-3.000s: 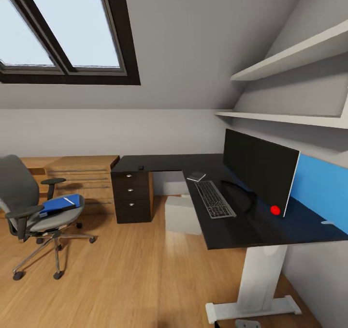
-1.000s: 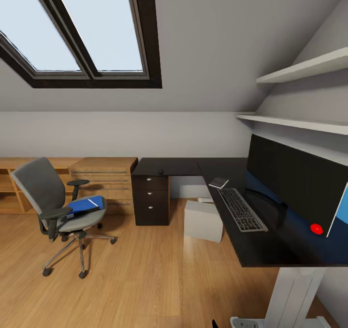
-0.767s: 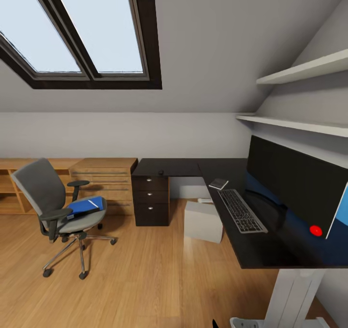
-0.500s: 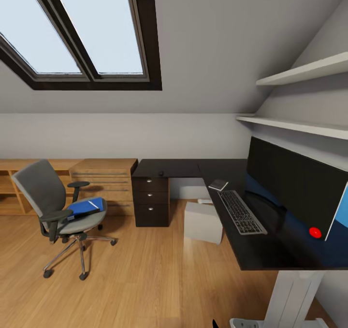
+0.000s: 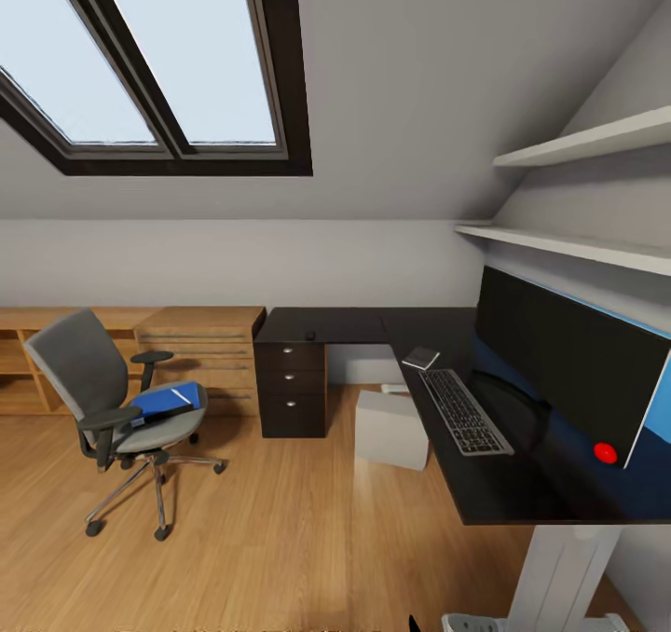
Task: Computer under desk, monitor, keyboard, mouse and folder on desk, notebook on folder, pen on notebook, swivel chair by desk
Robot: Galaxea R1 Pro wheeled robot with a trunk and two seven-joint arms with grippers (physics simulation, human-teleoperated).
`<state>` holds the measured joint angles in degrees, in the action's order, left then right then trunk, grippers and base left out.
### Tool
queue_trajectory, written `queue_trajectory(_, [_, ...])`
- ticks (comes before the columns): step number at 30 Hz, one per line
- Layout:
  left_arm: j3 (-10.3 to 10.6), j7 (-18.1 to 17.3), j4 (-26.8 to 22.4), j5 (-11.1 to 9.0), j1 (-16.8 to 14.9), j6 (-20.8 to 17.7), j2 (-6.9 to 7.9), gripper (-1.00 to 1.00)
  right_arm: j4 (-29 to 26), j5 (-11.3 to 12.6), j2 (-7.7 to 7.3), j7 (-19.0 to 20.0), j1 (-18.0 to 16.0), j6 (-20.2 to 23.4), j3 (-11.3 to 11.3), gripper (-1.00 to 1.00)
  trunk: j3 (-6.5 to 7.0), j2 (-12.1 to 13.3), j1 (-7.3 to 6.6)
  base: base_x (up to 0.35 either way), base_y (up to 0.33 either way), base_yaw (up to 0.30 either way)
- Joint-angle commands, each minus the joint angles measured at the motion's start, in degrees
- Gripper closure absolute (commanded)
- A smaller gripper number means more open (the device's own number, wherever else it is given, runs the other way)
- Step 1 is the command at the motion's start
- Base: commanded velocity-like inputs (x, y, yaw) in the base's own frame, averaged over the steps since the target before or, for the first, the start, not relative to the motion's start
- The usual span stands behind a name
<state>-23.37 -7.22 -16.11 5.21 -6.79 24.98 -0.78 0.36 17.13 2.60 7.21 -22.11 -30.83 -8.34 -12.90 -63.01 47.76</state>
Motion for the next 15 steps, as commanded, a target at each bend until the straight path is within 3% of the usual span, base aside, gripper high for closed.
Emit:
queue_trajectory(1, [-0.5, -0.3, 0.5, 0.6, -0.1, 0.3, -0.03, -1.0, 0.1, 0.6, 0.01, 0.3, -0.1, -0.2, -0.4, -1.0, 0.02, 0.4, -0.22, 0.0, 0.0, 0.0])
queue_trajectory(9, [-0.5, -0.3, 2.3, 0.6, -0.1, 1.3, 0.07, -1.0, 0.1, 0.6, 0.04, 0.3, 0.0, -0.2, -0.4, -1.0, 0.73, 3.6, -1.98, 0.0, 0.0, 0.0])
queue_trajectory(11, [-0.5, -0.3, 2.5, 0.6, -0.1, 2.7, 0.08, -1.0, 0.1, 0.6, 0.04, 0.3, 0.0, -0.2, -0.4, -1.0, 0.9, 4.4, -2.42, 0.0, 0.0, 0.0])
queue_trajectory(15, [-0.4, -0.4, 5.6, 0.8, -0.1, 9.6, 0.14, -1.0, 0.1, 0.5, 0.04, 0.3, 0.0, -0.4, -0.5, -1.0, 1.24, 6.0, -3.3, 0.0, 0.0, -0.027])
